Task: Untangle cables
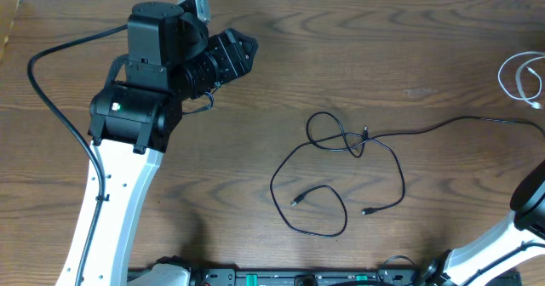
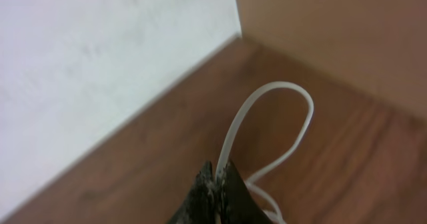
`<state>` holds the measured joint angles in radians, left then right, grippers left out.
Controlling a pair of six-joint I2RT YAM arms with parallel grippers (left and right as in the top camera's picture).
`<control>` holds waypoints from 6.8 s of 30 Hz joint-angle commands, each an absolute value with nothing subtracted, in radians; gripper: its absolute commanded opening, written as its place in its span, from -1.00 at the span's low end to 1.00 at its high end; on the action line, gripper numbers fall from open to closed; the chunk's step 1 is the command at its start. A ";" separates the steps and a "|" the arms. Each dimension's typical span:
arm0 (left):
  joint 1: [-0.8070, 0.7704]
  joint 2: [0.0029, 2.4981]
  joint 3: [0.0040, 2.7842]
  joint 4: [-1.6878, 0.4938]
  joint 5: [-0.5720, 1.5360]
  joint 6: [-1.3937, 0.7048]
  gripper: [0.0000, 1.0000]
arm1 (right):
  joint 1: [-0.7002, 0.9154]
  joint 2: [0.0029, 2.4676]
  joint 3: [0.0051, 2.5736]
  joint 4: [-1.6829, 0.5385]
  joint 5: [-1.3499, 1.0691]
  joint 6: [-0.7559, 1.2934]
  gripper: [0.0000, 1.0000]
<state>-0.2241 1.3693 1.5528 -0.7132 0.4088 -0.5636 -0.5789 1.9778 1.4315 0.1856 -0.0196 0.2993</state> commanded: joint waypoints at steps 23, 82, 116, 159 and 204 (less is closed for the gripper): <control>-0.221 1.378 1.557 -0.680 0.399 -0.543 0.15 | -0.587 2.122 1.728 0.187 0.049 0.186 -0.98; -0.486 1.961 1.549 -0.694 0.592 -0.614 0.57 | -0.338 1.721 1.719 -1.016 -0.525 0.132 0.98; -0.606 2.006 1.554 -0.560 0.479 -0.485 -0.85 | -0.285 1.721 1.718 -1.090 -0.522 0.103 0.94; -0.258 1.425 1.753 -0.788 1.066 -0.188 -0.85 | 0.048 1.840 1.700 -1.314 -1.025 -0.907 0.67; -0.259 1.425 1.751 -0.947 0.784 -0.187 -0.44 | 0.091 1.915 1.922 -1.190 -0.805 -0.290 -0.97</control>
